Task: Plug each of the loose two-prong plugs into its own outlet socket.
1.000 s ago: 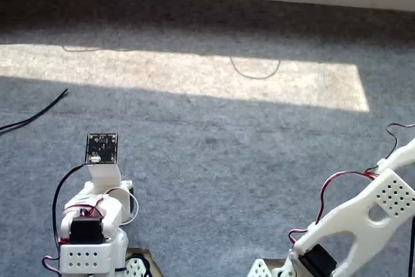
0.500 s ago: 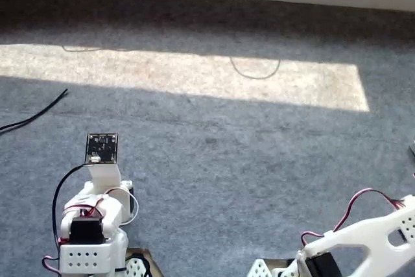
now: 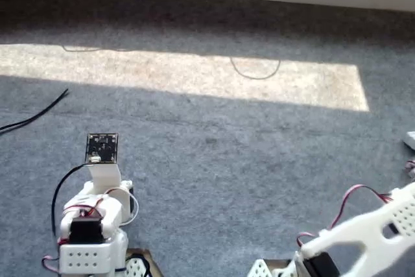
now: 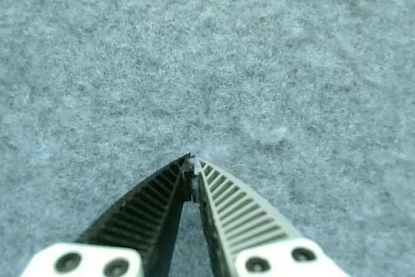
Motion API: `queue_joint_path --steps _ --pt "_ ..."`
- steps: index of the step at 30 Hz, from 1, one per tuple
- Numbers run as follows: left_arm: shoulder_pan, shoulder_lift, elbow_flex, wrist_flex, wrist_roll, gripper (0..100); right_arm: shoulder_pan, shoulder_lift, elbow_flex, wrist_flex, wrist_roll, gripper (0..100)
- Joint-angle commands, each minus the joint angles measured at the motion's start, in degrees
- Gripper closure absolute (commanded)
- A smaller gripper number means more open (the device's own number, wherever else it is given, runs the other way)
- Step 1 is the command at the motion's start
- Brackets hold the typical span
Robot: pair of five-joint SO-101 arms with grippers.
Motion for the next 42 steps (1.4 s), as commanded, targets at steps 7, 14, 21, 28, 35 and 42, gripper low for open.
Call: queue_joint_path --steps 7,14,21,28,35,42 --pt "0.84 0.04 0.22 0.0 -0.44 99 -4.62 -4.79 -6.29 -3.03 -7.21 75.8" --pt "0.84 0.04 0.22 0.0 -0.44 99 -0.22 3.21 -4.18 -56.57 -6.86 75.8" --pt "0.84 0.04 0.22 0.0 -0.44 99 -2.86 14.02 14.46 -85.14 6.59 75.8" --pt "0.84 0.04 0.22 0.0 -0.44 99 -4.44 10.15 16.4 -53.49 7.03 75.8" --pt "0.84 0.04 0.22 0.0 -0.44 99 -13.32 -4.44 7.52 7.52 8.79 75.8" --pt "0.84 0.04 0.22 0.0 -0.44 99 -16.04 -14.9 7.87 2.86 -6.24 75.8"
